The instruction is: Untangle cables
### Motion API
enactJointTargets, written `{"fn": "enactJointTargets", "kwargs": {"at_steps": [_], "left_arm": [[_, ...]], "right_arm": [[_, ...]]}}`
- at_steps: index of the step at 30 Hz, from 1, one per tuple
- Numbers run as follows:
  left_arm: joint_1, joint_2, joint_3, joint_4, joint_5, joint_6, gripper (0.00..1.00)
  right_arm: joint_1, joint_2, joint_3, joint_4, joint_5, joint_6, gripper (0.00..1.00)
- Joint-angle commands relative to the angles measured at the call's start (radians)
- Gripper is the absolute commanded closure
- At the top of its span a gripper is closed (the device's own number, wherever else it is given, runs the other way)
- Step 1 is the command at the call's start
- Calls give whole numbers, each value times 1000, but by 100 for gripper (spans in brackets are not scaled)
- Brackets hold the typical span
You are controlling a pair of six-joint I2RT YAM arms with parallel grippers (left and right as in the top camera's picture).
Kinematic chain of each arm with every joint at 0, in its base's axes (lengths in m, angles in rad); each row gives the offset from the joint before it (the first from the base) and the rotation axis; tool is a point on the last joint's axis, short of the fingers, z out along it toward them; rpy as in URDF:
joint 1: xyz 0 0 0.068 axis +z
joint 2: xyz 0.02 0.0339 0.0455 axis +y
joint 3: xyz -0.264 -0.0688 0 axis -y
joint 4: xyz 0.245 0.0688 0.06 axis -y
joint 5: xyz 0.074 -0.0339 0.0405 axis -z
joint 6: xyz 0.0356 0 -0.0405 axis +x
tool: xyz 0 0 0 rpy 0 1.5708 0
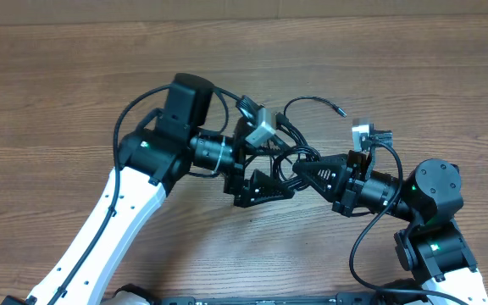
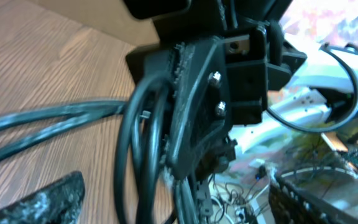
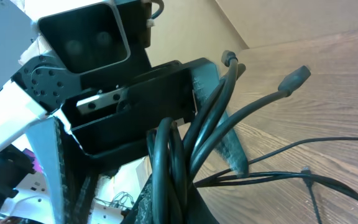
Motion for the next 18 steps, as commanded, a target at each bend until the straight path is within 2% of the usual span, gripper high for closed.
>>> {"fn": "enactJointTargets", "kwargs": {"at_steps": [1, 2, 3, 12, 13, 14, 15, 16, 17, 18], "left_arm": [[-29, -11, 10, 31, 21, 15, 58], [-29, -11, 10, 30, 21, 15, 84], [-27, -11, 10, 29, 19, 15, 96], [7, -11, 10, 26, 19, -20, 96], [7, -11, 10, 27, 18, -20, 96], [10, -11, 10, 27, 18, -20, 96], [13, -11, 10, 26, 16, -23, 96], [18, -11, 10, 27, 8, -32, 96], [26, -11, 10, 26, -14, -51, 96], [44, -11, 10, 26, -48, -81, 96]], "right_arm": [[-2, -14, 32, 7, -19, 11, 96], [-3, -14, 32, 7, -19, 11, 96], [-3, -14, 32, 7, -19, 10, 96], [-4, -14, 32, 1, -19, -5, 96], [-4, -14, 32, -3, -18, -9, 92], [-4, -14, 32, -14, -9, -9, 76], [-4, -14, 32, -34, 11, -9, 48], [-4, -14, 32, -49, 27, -9, 25], [-6, -14, 32, -77, 61, -8, 7], [-10, -14, 32, -94, 80, -8, 3]]}}
